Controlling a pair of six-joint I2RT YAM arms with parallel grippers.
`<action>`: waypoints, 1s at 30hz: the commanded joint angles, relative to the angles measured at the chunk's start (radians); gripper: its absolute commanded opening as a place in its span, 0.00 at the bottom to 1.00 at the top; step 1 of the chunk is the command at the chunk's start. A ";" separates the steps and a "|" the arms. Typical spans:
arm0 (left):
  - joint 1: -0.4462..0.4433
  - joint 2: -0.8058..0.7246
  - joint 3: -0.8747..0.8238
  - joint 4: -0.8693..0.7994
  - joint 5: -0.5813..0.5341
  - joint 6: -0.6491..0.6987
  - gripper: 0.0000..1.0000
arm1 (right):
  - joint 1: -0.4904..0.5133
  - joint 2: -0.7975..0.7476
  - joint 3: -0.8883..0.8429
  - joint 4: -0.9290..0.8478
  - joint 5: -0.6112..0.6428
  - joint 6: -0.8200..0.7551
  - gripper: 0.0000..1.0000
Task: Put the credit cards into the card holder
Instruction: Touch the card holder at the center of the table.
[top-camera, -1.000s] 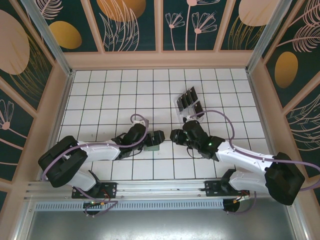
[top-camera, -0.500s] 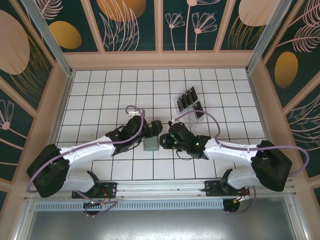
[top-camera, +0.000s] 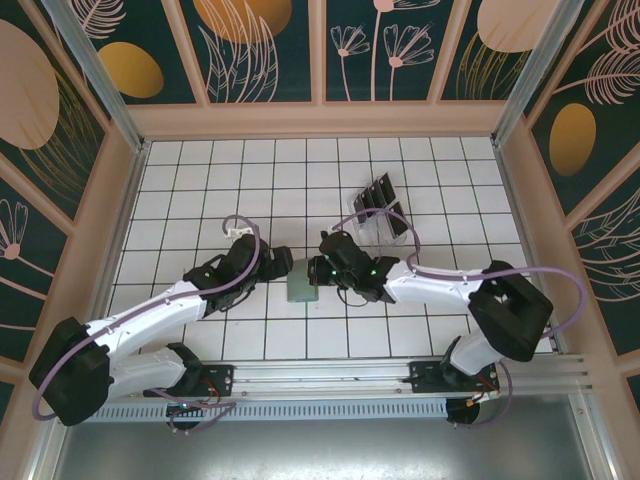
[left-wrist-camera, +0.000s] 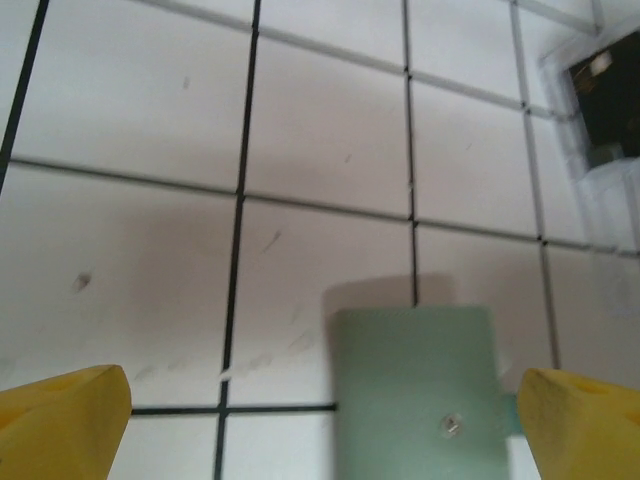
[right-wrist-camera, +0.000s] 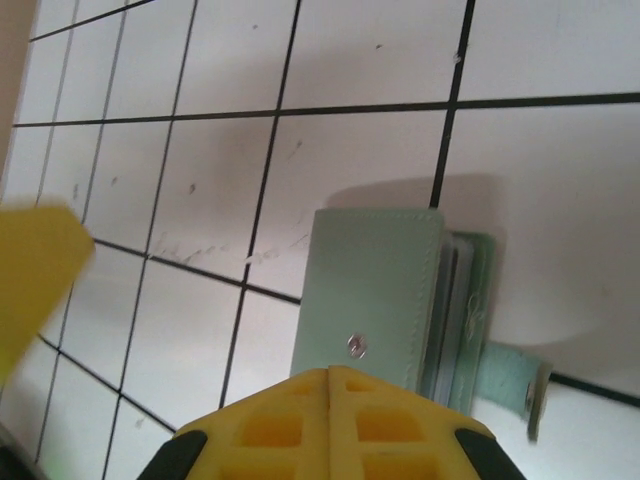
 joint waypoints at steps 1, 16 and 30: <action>0.002 -0.025 -0.048 -0.021 0.080 0.043 0.99 | -0.021 0.060 0.050 0.019 -0.028 -0.043 0.04; -0.054 0.006 -0.145 0.063 0.166 0.069 0.99 | -0.061 0.165 0.045 0.088 -0.088 -0.052 0.00; -0.075 0.078 -0.121 0.124 0.138 0.078 0.99 | -0.065 0.191 0.034 0.107 -0.100 -0.042 0.00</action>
